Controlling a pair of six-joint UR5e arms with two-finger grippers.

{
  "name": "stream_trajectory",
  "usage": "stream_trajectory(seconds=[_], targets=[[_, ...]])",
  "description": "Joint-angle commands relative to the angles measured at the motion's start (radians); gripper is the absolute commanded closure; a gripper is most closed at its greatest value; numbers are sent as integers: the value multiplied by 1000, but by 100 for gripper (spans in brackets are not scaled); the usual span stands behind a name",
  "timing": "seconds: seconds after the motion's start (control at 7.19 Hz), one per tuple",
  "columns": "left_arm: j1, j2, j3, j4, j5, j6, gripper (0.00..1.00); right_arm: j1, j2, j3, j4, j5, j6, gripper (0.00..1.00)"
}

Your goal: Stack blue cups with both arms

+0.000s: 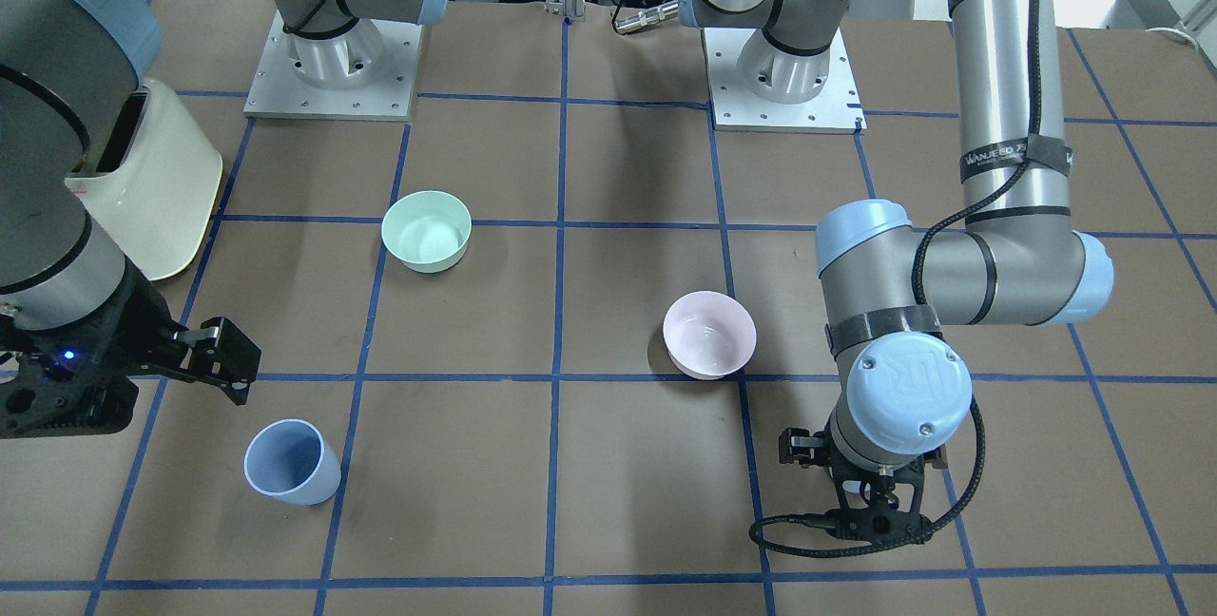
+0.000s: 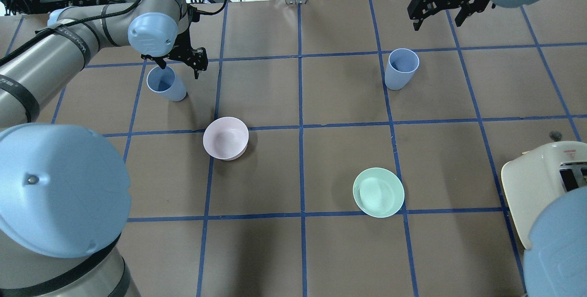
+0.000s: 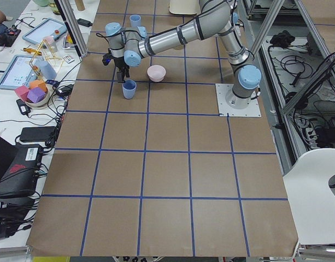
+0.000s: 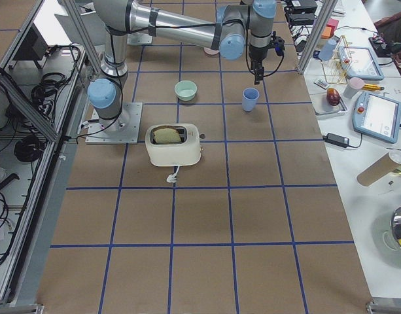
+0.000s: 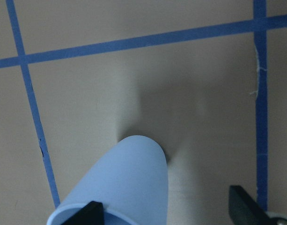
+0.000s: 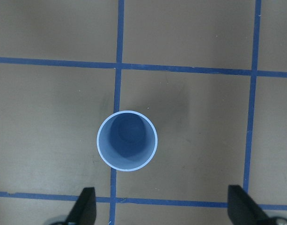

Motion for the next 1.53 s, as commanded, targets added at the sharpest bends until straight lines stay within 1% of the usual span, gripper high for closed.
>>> stream_trajectory(seconds=[0.0, 0.28, 0.42, 1.39], targets=[[0, 1, 7, 8, 0, 2, 1, -2, 4, -24, 1, 5, 1, 0], [0, 1, 5, 13, 3, 5, 2, -2, 25, -24, -10, -2, -4, 0], [0, 1, 5, 13, 3, 5, 2, -2, 48, -22, -34, -4, -1, 0], [-5, 14, 10, 11, -1, 0, 2, -2, 46, -22, -35, -2, 7, 0]])
